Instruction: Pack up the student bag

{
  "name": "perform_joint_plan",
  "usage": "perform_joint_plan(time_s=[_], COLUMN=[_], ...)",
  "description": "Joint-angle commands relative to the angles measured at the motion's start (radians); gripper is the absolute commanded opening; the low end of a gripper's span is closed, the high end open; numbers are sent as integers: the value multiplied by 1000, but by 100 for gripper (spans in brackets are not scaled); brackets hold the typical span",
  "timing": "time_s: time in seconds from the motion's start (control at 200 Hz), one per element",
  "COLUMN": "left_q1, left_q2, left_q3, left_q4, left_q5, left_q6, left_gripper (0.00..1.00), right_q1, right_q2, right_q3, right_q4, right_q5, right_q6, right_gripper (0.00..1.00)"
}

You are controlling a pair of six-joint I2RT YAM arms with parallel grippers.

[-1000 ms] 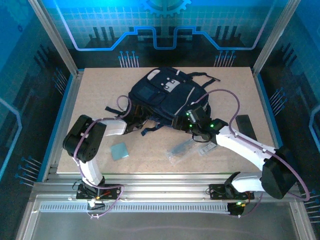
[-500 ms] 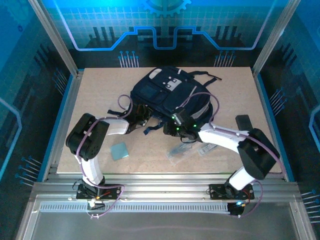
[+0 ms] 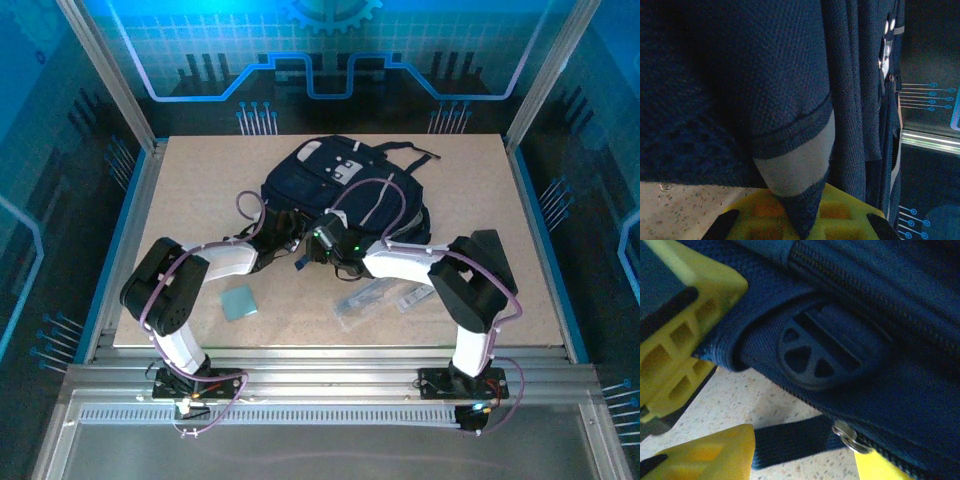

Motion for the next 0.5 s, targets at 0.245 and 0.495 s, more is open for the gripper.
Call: perform_joint_plan(time_s=[0.245,0.495], left_q1=[-14,-1], left_q2=[-98,-86], left_q3=[-12,-21], left_q4=[53,62], left_q5=[-1,-18], left_q6=[2,5], left_gripper=[0,0], right_q1=[-3,-33], right_q2=[65,25], right_q3=[107,68], right_q4=[27,87], right_q5=[227,59], right_q6=[-111,-171], right_gripper=[52,0])
